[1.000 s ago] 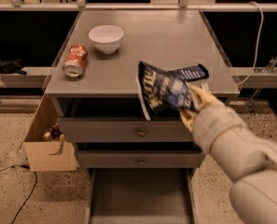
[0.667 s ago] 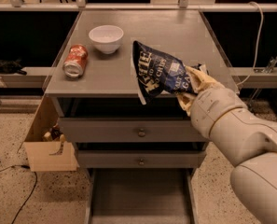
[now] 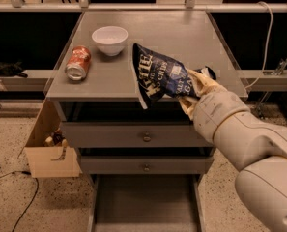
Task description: Pick blue chip bag from bottom drawer and place on counter
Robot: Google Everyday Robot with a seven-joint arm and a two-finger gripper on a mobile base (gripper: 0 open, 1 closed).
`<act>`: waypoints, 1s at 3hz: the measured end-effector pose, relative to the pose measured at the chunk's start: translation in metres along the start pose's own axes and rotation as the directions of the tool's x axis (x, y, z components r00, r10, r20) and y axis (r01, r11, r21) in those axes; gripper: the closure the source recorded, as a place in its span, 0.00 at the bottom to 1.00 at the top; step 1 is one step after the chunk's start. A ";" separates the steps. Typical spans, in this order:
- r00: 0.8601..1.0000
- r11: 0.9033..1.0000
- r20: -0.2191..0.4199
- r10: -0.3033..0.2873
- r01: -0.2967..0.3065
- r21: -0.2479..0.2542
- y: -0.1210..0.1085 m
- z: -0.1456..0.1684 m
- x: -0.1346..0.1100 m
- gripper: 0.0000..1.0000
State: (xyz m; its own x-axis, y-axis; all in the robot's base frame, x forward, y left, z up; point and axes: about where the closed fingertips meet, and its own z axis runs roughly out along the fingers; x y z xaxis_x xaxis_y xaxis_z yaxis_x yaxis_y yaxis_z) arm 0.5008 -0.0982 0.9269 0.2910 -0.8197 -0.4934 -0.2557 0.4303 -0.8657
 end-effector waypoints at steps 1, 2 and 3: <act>1.000 1.000 0.017 -0.017 0.017 -0.009 -0.005 0.013 -0.002 1.00; 0.999 0.999 -0.001 -0.049 0.049 0.018 -0.068 0.051 0.022 1.00; 0.999 0.999 0.001 -0.050 0.050 0.015 -0.065 0.051 0.021 1.00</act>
Offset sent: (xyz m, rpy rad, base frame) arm 0.0688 -0.0197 0.0408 -0.0587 -0.0112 0.0398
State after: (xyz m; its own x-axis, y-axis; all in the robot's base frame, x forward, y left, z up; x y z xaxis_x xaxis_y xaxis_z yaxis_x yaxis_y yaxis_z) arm 0.5703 -0.1238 0.9688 0.3041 -0.8398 -0.4497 -0.2272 0.3945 -0.8904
